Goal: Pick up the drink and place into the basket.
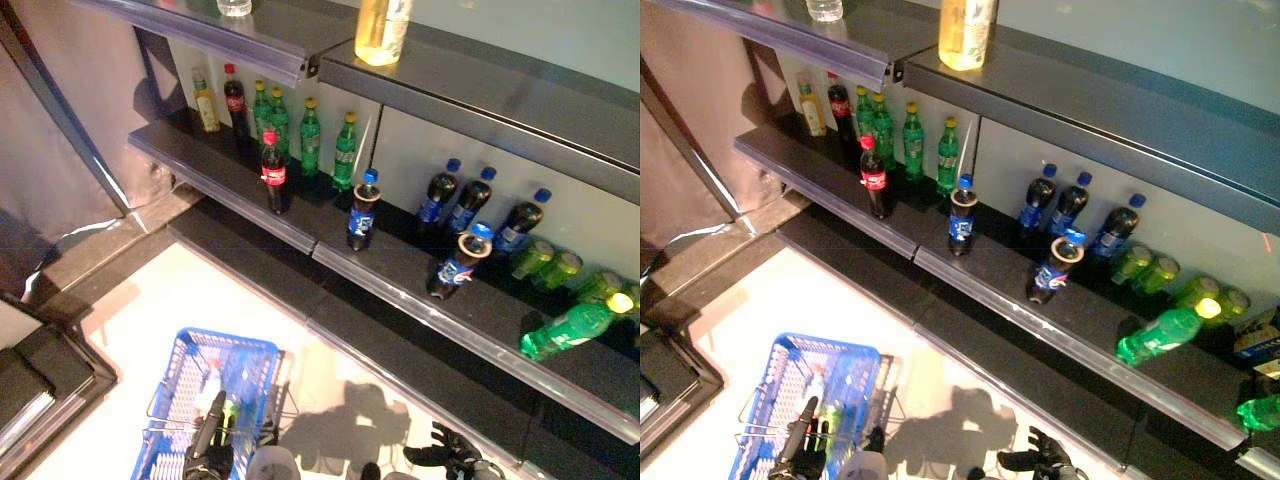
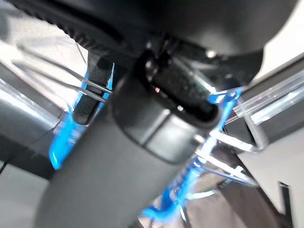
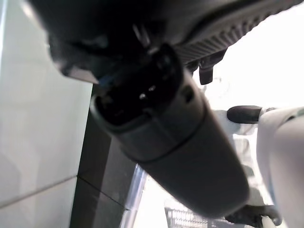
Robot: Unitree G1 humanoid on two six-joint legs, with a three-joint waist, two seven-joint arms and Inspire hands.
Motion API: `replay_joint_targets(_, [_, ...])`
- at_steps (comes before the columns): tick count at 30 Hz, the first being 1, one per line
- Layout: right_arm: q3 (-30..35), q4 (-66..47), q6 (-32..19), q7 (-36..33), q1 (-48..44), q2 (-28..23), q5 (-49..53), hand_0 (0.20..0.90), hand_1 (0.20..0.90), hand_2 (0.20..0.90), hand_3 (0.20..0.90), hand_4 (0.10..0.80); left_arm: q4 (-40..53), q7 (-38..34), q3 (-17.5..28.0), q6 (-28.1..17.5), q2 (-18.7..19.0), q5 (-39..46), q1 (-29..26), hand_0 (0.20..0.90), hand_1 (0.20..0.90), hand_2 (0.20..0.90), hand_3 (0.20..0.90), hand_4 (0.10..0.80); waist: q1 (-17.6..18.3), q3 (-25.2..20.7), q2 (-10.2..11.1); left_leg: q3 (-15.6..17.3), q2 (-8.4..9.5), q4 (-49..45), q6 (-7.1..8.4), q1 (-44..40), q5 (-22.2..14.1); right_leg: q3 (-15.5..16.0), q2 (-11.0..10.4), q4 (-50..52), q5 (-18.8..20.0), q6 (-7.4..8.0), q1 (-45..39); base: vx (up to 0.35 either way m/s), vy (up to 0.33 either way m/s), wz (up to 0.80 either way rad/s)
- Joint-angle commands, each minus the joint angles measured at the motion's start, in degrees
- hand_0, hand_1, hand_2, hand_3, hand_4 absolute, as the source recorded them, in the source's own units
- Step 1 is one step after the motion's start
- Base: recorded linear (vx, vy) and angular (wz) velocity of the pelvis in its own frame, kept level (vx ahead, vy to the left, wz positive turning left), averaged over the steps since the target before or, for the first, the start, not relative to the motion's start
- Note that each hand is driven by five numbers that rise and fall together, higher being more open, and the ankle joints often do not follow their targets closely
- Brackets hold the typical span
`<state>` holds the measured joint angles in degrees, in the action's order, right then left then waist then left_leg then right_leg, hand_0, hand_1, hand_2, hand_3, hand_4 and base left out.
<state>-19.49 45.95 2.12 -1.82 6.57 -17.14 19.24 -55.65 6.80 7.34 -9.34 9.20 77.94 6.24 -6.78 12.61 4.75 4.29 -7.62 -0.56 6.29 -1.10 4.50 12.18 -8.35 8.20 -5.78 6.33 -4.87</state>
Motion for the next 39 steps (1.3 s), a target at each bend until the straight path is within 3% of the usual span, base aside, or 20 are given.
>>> replay_joint_targets(1, [-3.1,-11.6,-3.1,2.8,-0.5,-2.1,-5.5,0.9,0.9,0.9,0.9,0.8,10.1,5.4,-3.3,-1.7,0.5,-4.1,-1.9,0.3,0.3,0.3,0.2,0.1,0.2,-3.9,-1.4,1.2,2.43,-3.6,-0.97,2.2,-1.8,2.7,-1.6,-0.9,3.3,0.3,-1.8,0.088,0.157,-0.03])
replay_joint_targets(4, [-6.7,-22.7,-2.9,4.1,-0.5,-5.2,-9.5,0.9,0.9,0.9,0.9,0.8,11.0,4.7,-3.6,-1.8,2.7,-2.0,-2.0,0.3,0.3,0.3,0.2,0.1,0.5,-3.8,-1.0,2.4,3.53,-4.2,-2.19,1.2,-3.4,2.3,-3.7,-0.6,4.1,1.82,-1.6,0.064,0.085,-0.26])
replay_joint_targets(7, [-9.7,-34.6,-3.1,5.9,-3.0,-9.1,-11.7,0.9,0.9,0.9,0.9,0.8,11.5,4.5,-4.5,-2.3,4.4,-1.1,-2.5,0.3,0.3,0.3,0.2,0.1,0.3,-3.7,-0.5,3.6,3.47,-4.4,-2.87,0.5,-4.5,2.3,-4.9,-1.5,4.5,2.91,-1.9,0.005,-0.011,-0.2])
replay_joint_targets(14, [-9.7,-46.4,-6.1,8.0,-6.3,-12.5,-10.4,0.9,0.9,0.9,0.9,0.8,12.2,4.7,-5.7,-3.1,4.3,-0.9,-1.9,0.3,0.3,0.3,0.2,0.1,-0.5,-4.0,0.8,3.8,2.3,-3.6,-2.78,0.0,-4.8,2.8,-4.3,-3.6,4.7,3.22,-3.1,0.008,-0.089,-0.08])
replay_joint_targets(19, [-5.0,-57.0,-9.7,9.1,-8.6,-15.6,-5.0,0.9,0.9,0.9,0.9,0.8,11.9,4.5,-6.0,-3.0,2.7,-3.0,0.4,0.3,0.3,0.3,0.2,0.1,-1.6,-4.4,1.6,3.4,0.77,-2.7,-1.74,-0.4,-4.2,4.0,-3.0,-5.2,4.7,2.8,-4.3,0.027,-0.099,-0.02])
replay_joint_targets(25, [-0.6,-62.2,-13.0,-1.6,-14.8,-15.1,-1.3,0.9,0.9,0.9,0.9,0.8,11.7,4.0,-6.6,-2.4,0.5,-5.5,1.3,0.3,0.3,0.3,0.2,0.1,-2.9,-4.6,0.7,2.3,0.44,-2.0,-0.93,-0.4,-3.3,5.3,-2.6,-5.4,4.3,2.07,-5.0,0.033,0.017,0.09])
replay_joint_targets(30, [2.1,-63.2,-13.2,-19.9,-20.9,-12.7,-8.2,0.9,0.9,0.9,0.9,0.8,11.3,4.5,-8.0,-1.9,-1.5,-7.3,1.9,0.3,0.3,0.3,0.2,0.1,-4.0,-4.9,-1.3,1.2,0.84,-2.3,-0.84,-0.2,-3.2,7.2,-3.1,-4.3,3.6,1.56,-5.1,0.063,0.079,0.16])
replay_joint_targets(39, [6.8,-68.8,-13.5,-37.5,-15.8,-13.6,-18.6,0.9,0.9,0.9,0.9,0.8,13.2,1.2,-7.9,-2.6,-2.6,-6.7,4.3,0.3,0.3,0.3,0.2,0.1,-1.2,-5.2,-3.8,2.6,0.96,-2.6,-1.22,-1.3,-3.9,5.9,-3.9,-2.7,3.1,1.64,-3.4,0.014,0.032,0.03])
